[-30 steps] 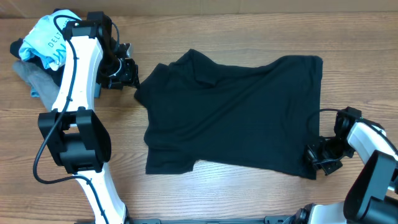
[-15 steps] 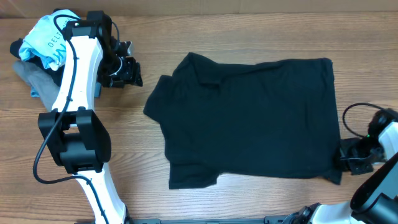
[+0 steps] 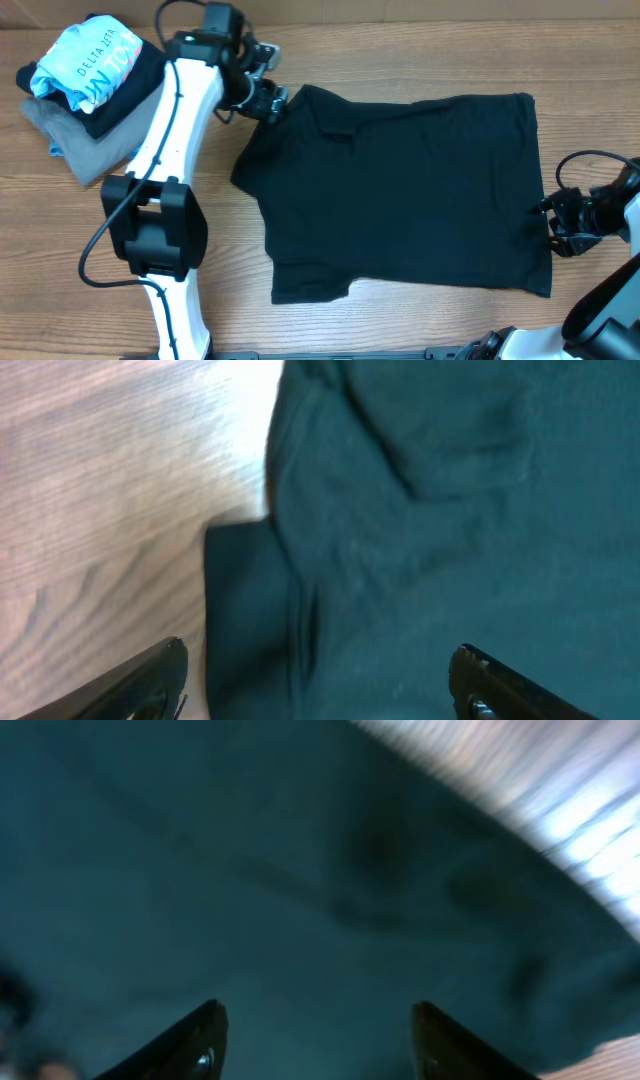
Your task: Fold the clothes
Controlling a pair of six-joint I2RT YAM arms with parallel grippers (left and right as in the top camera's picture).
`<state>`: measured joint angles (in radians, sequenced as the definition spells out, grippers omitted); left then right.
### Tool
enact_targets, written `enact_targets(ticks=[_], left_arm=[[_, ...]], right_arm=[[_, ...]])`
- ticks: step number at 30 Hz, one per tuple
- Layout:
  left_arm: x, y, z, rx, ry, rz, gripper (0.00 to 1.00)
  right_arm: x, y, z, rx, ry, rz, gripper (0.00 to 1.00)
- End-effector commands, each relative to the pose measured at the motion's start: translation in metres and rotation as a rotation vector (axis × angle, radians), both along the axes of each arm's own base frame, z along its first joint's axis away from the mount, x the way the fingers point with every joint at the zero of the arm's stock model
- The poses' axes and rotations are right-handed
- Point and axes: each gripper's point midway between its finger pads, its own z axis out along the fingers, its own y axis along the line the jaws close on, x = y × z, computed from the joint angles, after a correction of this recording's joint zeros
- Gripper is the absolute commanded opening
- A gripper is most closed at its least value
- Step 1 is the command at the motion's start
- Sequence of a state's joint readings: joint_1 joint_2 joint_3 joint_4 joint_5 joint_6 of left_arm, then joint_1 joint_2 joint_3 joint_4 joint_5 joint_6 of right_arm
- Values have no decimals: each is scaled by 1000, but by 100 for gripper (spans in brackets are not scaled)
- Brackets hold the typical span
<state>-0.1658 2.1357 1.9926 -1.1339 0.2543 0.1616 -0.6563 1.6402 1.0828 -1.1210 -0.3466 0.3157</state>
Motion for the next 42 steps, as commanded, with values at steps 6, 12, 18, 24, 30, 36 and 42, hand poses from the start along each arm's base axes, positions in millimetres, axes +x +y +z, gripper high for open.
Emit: enact_targets(ticks=[6,12,18,24,30,36,42], left_arm=[[1,-10,-27,59,33,-46,77],[-7,-8,-28,64,64,-39,79],[-26,6,-33,123,147,-29,79],[-46,19,-36,175,239,15,77],[-70,30,-35,188,360,96,78],[-103,37,-44,219,506,149,78],[-105,38,-92,219,497,161,78]], right_arm=[[-16,65,16,189,-46,212,59],[-48,92,-41,127,162,136,68],[-74,100,-76,77,255,49,48],[-87,54,-79,-116,360,-70,4],[-78,19,-58,-157,356,-167,4],[-38,21,-35,-90,175,-14,18],[-10,42,-18,41,1,99,31]])
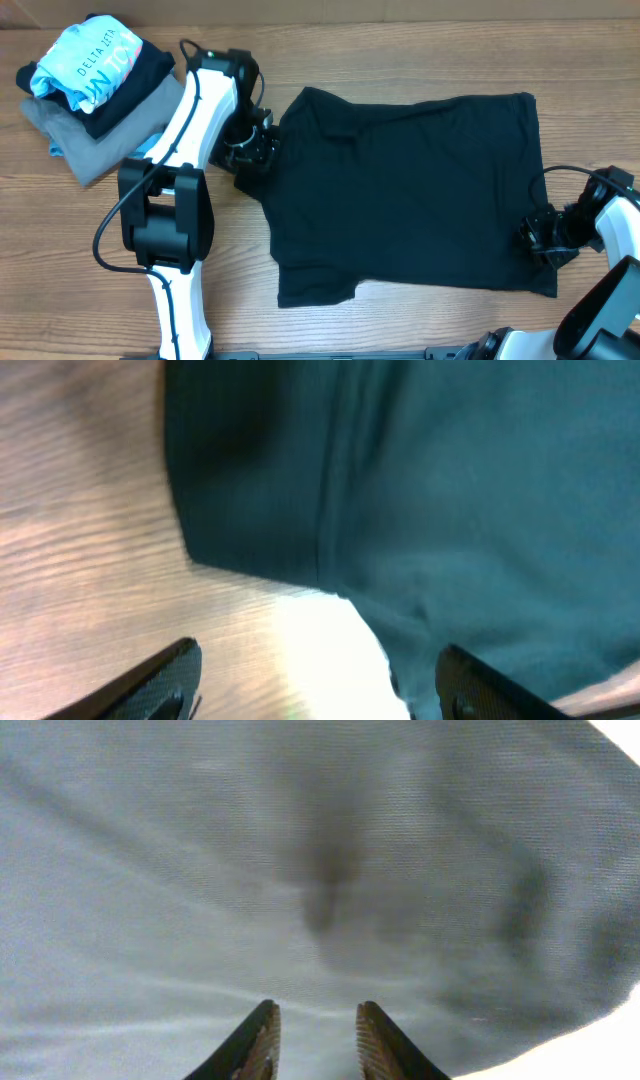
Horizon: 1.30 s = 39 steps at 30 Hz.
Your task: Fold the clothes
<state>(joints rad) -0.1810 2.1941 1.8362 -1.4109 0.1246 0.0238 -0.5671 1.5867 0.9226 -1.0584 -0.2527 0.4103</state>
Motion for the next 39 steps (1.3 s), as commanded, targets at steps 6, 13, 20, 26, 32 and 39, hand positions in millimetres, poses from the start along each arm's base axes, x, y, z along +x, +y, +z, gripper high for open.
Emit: enact_targets(ticks=[6,13,20,26,32,39], left_arm=[[-1,5,-65,13,-53,24,59],[25,64,-68,280,-174,194,4],[67,82,-46,182,-281,327,30],[78,103,-12,180,-292,350,70],[69,111,19,151,-240,345,70],[35,101,27,116,-96,315,74]], right_arm=[[20,17,13,100,-132,106,34],[27,36,16,140,-179,205,38],[36,74,17,158,-213,395,49],[44,67,9,57,-165,338,56],[52,20,1,-133,-137,212,62],[27,-7,-10,-224,-18,158,62]])
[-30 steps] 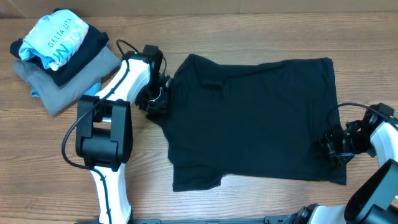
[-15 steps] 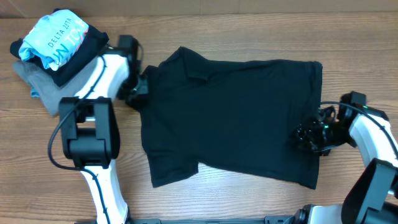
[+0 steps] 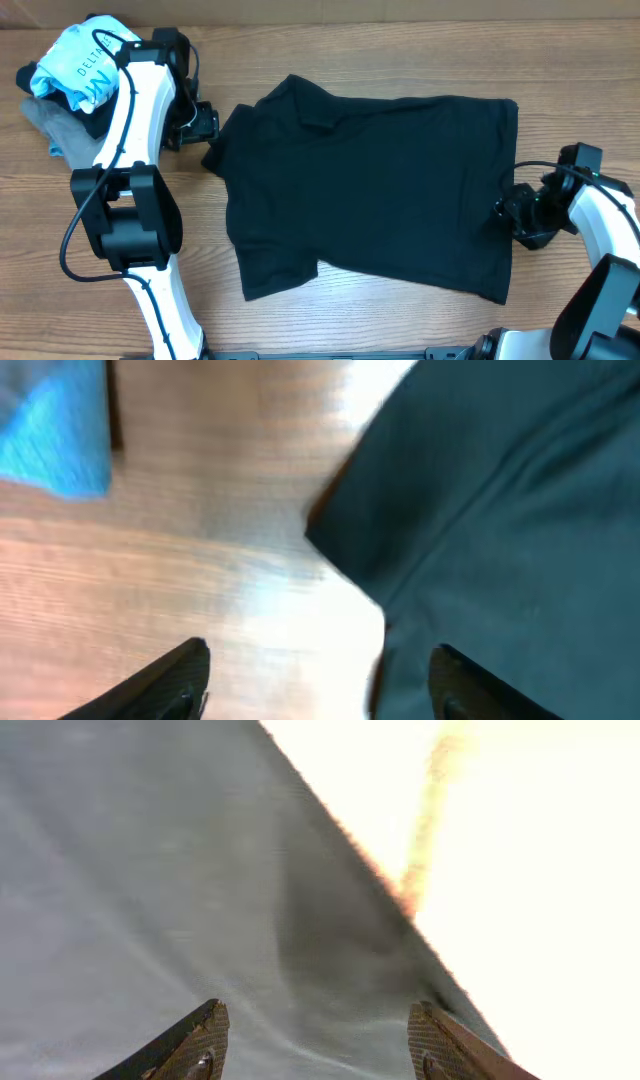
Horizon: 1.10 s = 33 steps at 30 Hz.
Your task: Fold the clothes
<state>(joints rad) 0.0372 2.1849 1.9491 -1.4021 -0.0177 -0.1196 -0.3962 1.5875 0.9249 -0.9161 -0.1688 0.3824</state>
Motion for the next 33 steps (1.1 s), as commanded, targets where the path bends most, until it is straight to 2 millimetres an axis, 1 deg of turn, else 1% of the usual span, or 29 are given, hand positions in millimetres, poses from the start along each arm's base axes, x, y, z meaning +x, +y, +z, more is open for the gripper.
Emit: enact_targets(ticks=[1,2,3,6,7,8,10,11,12,14,16,18,21,22,23,25,26,28,31,33], left_arm=[[-12,-6,1,-42,61,-25,74],[-17,-6,1,-43,81,-24,73],[-21,-6,2,-44,98,-23,72],[-30,-6,4,-46,134,-21,69],[-33,-6,4,-46,144,-22,68],[-36,-6,5,-47,159,-26,68],[-43,-6,7,-49,189,-28,67],[-48,-6,8,-49,208,-28,67],[-51,-6,9,-48,219,-27,66],[-54,-7,10,-50,235,-27,66],[-55,-7,11,-53,237,-26,66],[-55,-10,11,-70,235,-24,66],[-54,-19,11,-119,230,-46,66],[-54,-21,11,-126,230,-47,66],[-55,-24,12,-140,232,-57,66],[-56,-25,13,-143,234,-61,64],[-56,-24,14,-141,233,-61,64],[-57,-25,20,-141,221,-61,64],[-61,-23,39,-137,186,-59,64],[-62,-23,52,-135,148,-62,66]], right_arm=[[-19,-23,-10,-106,92,-76,62],[-22,-25,-13,-112,101,-90,60],[-24,-24,-18,-111,101,-93,56],[-33,-18,-36,-94,103,-93,49],[-37,-15,-42,-85,111,-93,43],[-42,-13,-48,-79,122,-97,34],[-50,-10,-56,-72,144,-109,23],[-53,-9,-57,-71,155,-130,15],[-56,-12,-57,-75,166,-158,10],[-61,-23,-55,-104,192,-234,4],[-66,-39,-48,-141,221,-314,4],[-67,-53,-38,-151,229,-361,4],[-63,-66,-25,-149,224,-392,4],[-61,-69,-21,-150,220,-379,6],[-58,-71,-17,-154,213,-361,11],[-48,-70,-9,-127,179,-304,42],[-42,-67,-6,-103,158,-268,49],[-34,-62,2,-61,129,-248,54],[-20,-55,14,-6,65,-225,55],[-6,-42,25,67,-27,-167,55]])
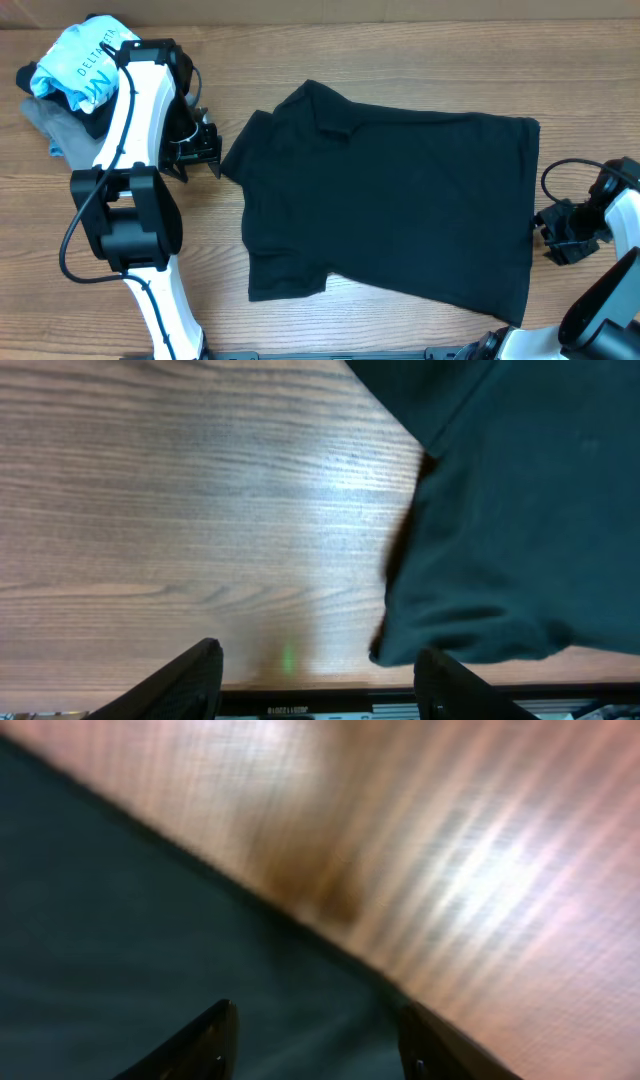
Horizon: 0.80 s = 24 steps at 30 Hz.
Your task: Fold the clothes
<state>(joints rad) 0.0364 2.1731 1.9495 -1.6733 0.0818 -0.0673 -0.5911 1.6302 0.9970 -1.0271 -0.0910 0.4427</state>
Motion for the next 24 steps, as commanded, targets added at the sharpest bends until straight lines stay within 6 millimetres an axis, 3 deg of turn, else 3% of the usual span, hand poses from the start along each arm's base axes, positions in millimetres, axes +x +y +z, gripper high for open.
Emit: enact_targets(ticks=[1,5,7,12,17,24], left_arm=[[1,-3,41,-21,-128,-21,67],[-4,-11,58,-43,-169,-25,71],[-10,-15,55,-47,-148,-33,71],[-45,-46,15,-136,8,-51,68],[-76,-59,-38,-115,104,-44,69],[-112,-83,-94,-216,145,0,73]], right_arm=[[29,19,25,101,-186,107,56],[40,41,42,197,-303,184,56],[38,46,47,219,-311,191,56],[34,50,51,225,-314,212,57],[35,49,51,221,-319,212,58],[38,46,51,208,-328,215,61]])
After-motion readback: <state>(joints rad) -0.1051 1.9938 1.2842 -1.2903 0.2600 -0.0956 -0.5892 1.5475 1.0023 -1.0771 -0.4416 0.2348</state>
